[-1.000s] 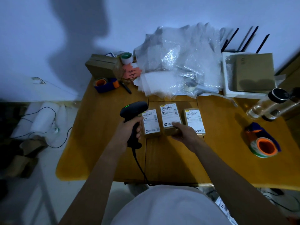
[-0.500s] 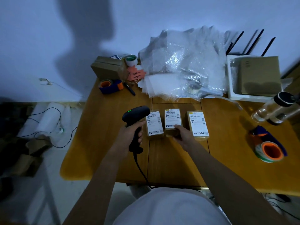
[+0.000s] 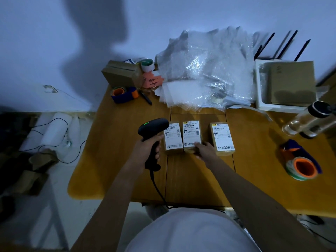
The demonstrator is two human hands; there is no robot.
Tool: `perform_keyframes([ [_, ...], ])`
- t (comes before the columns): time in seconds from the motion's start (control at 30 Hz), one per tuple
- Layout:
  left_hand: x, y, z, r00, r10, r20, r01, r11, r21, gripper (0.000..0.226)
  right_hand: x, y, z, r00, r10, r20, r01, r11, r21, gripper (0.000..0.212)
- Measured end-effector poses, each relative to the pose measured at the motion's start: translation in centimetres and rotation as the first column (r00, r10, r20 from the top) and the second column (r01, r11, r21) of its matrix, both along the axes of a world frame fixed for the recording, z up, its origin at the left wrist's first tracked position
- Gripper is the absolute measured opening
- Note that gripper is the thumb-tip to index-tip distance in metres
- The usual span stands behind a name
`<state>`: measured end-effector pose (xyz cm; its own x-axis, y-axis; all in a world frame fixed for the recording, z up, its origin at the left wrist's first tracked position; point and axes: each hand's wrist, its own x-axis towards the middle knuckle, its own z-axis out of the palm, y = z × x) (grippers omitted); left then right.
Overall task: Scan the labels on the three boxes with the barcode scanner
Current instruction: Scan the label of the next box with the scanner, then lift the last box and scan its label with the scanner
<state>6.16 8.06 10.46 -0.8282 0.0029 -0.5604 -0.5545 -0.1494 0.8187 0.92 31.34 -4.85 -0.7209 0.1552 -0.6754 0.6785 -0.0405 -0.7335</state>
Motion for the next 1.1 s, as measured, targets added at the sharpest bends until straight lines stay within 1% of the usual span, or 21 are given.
perform_keyframes([
  [0.1,0.0,0.1,-0.1,1.0,-0.003,-0.001,0.003,1.0,0.002,0.027,-0.2,-0.4,-0.3,0.997,0.079,0.014,-0.08,0.983,0.168,0.049],
  [0.17,0.0,0.1,-0.1,1.0,-0.014,-0.007,0.014,1.0,0.01,0.027,-0.4,-0.6,-0.4,0.992,0.127,0.02,-0.128,0.959,0.251,0.046],
  [0.43,-0.2,0.6,-0.1,0.999,-0.03,-0.017,0.03,1.0,0.003,0.028,-0.6,-0.8,-1.4,0.97,0.243,0.005,-0.225,0.888,0.401,0.046],
  [0.6,-0.3,0.8,-0.1,0.999,-0.046,-0.017,0.046,0.999,0.0,0.026,-0.8,-0.6,-1.4,0.973,0.229,0.005,-0.206,0.867,0.454,0.047],
  [0.83,-1.1,1.8,-0.1,0.993,-0.111,-0.044,0.111,0.994,0.015,0.025,-1.0,0.1,1.3,0.964,0.253,-0.084,-0.181,0.855,0.487,0.041],
  [0.97,-1.6,3.1,0.0,0.99,-0.136,-0.038,0.137,0.99,0.023,0.025,-1.2,1.3,2.8,0.948,0.284,-0.141,-0.159,0.811,0.563,0.044],
  [1.1,-1.9,4.4,-0.1,0.982,-0.187,-0.039,0.188,0.982,0.018,0.026,-1.5,3.2,3.9,0.955,0.239,-0.176,-0.075,0.77,0.634,0.044],
])
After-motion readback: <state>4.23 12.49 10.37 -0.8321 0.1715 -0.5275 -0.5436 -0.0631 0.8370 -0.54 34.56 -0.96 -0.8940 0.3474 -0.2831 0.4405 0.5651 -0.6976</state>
